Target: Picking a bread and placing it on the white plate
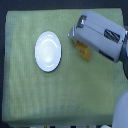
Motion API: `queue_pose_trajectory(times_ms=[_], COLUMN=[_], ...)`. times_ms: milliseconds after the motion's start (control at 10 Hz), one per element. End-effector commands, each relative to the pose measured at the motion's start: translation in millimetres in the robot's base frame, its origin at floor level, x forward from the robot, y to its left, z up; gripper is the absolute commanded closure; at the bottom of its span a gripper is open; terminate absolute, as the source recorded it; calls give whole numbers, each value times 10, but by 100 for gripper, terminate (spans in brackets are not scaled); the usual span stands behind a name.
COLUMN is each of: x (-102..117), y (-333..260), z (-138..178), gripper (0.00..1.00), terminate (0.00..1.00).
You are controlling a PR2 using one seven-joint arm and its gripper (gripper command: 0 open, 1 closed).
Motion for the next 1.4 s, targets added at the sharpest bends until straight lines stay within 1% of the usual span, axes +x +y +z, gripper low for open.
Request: queue_pose_trajectory(times_ms=[0,1100,1300], x=[-41,39,54], y=[156,198,194], z=[49,171,262], gripper=[100,100,100], terminate=[0,0,0])
